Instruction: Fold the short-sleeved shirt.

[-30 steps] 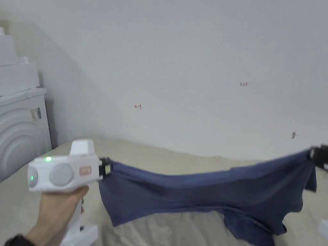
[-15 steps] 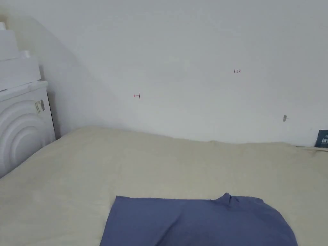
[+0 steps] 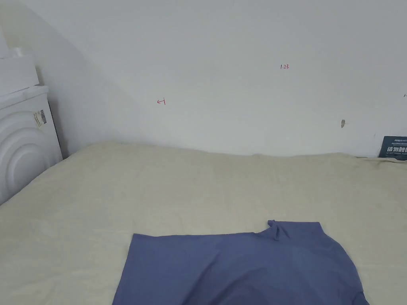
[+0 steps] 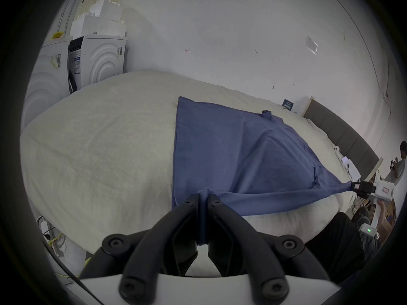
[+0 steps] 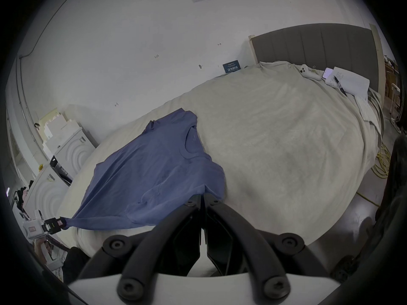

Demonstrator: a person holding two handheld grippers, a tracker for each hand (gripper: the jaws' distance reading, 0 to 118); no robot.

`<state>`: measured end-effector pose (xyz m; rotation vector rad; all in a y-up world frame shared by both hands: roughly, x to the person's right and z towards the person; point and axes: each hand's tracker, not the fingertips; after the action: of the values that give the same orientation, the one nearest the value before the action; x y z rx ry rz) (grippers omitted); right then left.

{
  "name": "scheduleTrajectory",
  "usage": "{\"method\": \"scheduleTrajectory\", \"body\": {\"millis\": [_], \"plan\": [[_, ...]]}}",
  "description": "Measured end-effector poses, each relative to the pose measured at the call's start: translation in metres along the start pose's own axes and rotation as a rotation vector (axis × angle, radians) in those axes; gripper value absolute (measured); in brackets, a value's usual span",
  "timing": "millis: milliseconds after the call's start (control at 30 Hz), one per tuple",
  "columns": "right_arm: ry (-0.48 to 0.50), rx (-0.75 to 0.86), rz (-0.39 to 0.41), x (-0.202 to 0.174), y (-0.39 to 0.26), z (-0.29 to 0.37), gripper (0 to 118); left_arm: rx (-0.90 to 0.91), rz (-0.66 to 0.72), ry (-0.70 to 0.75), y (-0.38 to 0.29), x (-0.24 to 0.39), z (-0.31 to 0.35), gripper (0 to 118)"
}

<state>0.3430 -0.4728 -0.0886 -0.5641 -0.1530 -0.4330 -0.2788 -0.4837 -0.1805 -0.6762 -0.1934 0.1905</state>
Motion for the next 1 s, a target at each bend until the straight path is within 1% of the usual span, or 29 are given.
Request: {"method": "scheduleTrajectory", "body": {"millis": [100,133,167,200,233,267,300,367,467,533,600,633,700,767,800,833,867,933,967,1000], "plan": [[0.006,0.013,0.018,0.002,0.012,-0.005,0,0.003,0.023,-0.006,0.005,-0.002,-0.003,6],[0.011,-0.004,0.035,0.003,0.016,-0.009,2,0.012,0.022,0.002,0.006,-0.002,-0.003,12],[-0.037,-0.02,0.069,0.001,0.019,-0.01,23,0.014,0.02,0.017,0.009,-0.004,-0.003,33],[-0.109,0.022,0.085,0.001,0.02,-0.008,55,0.013,0.014,0.05,0.01,-0.008,-0.002,60],[-0.131,0.04,0.087,0.004,0.022,-0.005,85,0.027,-0.003,0.088,0.012,-0.012,0.001,85],[-0.11,0.034,0.077,0.007,0.025,-0.004,108,0.033,-0.003,0.087,0.014,-0.016,0.006,102],[-0.11,0.045,0.074,0.007,0.029,0.001,110,0.057,-0.001,0.096,0.018,-0.019,0.013,103],[-0.108,0.118,0.066,0.0,0.036,0.016,110,0.106,0.026,0.122,0.03,-0.02,0.028,103],[-0.105,0.199,0.129,-0.025,0.055,0.027,110,0.218,0.002,0.107,0.054,-0.008,0.053,103],[-0.076,0.239,0.173,-0.049,0.067,0.034,110,0.277,-0.034,0.115,0.069,0.007,0.067,103],[-0.02,0.269,0.208,-0.072,0.077,0.038,110,0.341,-0.072,0.101,0.082,0.026,0.08,103],[-0.009,0.261,0.212,-0.08,0.079,0.037,110,0.36,-0.085,0.098,0.087,0.033,0.083,103],[0.049,0.251,0.219,-0.099,0.085,0.037,109,0.414,-0.124,0.09,0.094,0.05,0.089,102],[0.093,0.289,0.233,-0.111,0.085,0.037,109,0.448,-0.136,0.077,0.097,0.06,0.091,102],[0.079,0.288,0.247,-0.117,0.084,0.037,109,0.435,-0.137,0.069,0.099,0.064,0.092,102],[0.069,0.289,0.265,-0.122,0.084,0.037,109,0.435,-0.138,0.066,0.099,0.068,0.093,100],[0.065,0.291,0.268,-0.126,0.082,0.037,109,0.439,-0.138,0.054,0.098,0.072,0.094,95],[0.081,0.278,0.259,-0.129,0.078,0.037,109,0.434,-0.142,0.038,0.093,0.076,0.095,82],[0.099,0.263,0.248,-0.129,0.075,0.037,105,0.424,-0.145,0.042,0.09,0.079,0.094,75],[0.106,0.256,0.245,-0.129,0.071,0.037,97,0.413,-0.154,0.048,0.084,0.078,0.092,70]]}}
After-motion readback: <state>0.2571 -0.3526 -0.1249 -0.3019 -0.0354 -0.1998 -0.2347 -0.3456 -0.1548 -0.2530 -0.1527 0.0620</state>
